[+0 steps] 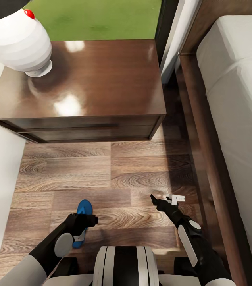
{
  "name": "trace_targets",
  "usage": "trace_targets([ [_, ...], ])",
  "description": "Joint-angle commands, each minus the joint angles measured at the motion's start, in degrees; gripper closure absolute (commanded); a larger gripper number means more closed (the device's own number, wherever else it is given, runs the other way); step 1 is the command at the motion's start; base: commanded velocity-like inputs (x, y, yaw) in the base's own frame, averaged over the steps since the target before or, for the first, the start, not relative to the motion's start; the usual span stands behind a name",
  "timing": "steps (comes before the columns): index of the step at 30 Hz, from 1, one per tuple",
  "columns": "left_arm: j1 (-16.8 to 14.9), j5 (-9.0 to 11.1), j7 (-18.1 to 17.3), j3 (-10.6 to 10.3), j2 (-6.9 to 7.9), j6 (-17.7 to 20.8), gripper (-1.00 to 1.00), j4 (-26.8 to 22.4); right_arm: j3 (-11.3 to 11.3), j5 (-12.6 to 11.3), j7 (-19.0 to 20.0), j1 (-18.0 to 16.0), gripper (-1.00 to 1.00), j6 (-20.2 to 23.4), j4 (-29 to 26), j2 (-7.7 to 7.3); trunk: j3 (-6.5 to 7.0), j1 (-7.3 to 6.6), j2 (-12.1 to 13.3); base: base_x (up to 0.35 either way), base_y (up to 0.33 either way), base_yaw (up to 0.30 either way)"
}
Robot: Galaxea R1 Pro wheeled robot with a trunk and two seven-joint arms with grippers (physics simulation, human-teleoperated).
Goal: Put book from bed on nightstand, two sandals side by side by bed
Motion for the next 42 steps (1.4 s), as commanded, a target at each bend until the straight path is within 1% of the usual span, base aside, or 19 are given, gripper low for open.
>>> trace_targets([
  [1,0.0,0.0,-0.1,-0.2,0.04,-0.1,-1.00,-0.1,-0.2,-0.6,0.3,0.0,-1.00,0.4,-0.1,0.06,-0.03,-0.01,0.0,0.000,0.000,0.000],
  [11,0.0,0.0,-0.1,-0.2,0.01,-0.1,-1.00,-0.1,-0.2,-0.6,0.3,0.0,-1.00,0.4,-0.1,0.06,-0.03,-0.01,0.0,0.000,0.000,0.000],
  [32,0.0,-0.2,-0.8,0.2,0.44,-0.1,-1.00,0.0,-0.2,-0.6,0.3,0.0,-1.00,0.4,-0.1,0.06,-0.03,-0.01,0.0,0.000,0.000,0.000],
  [36,0.0,-0.2,-2.7,0.2,0.44,1.3,-1.00,0.0,-0.2,-0.6,0.3,0.0,-1.00,0.4,-0.1,0.05,-0.03,-0.01,0.0,0.000,0.000,0.000],
  [37,0.0,-0.2,-4.2,0.2,0.44,2.3,-1.00,0.0,-0.2,-0.6,0.3,0.0,-1.00,0.4,-0.1,0.05,-0.03,-0.01,0.0,0.000,0.000,0.000],
  [39,0.0,-0.2,-5.3,0.2,0.44,2.9,-1.00,0.0,-0.2,-0.6,0.3,0.0,-1.00,0.4,-0.1,0.06,-0.03,-0.01,0.0,0.000,0.000,0.000],
  [42,0.0,-0.2,-6.1,0.2,0.44,3.4,-1.00,0.0,-0.2,-0.6,0.3,0.0,-1.00,0.4,-0.1,0.07,-0.03,-0.01,0.0,0.000,0.000,0.000],
])
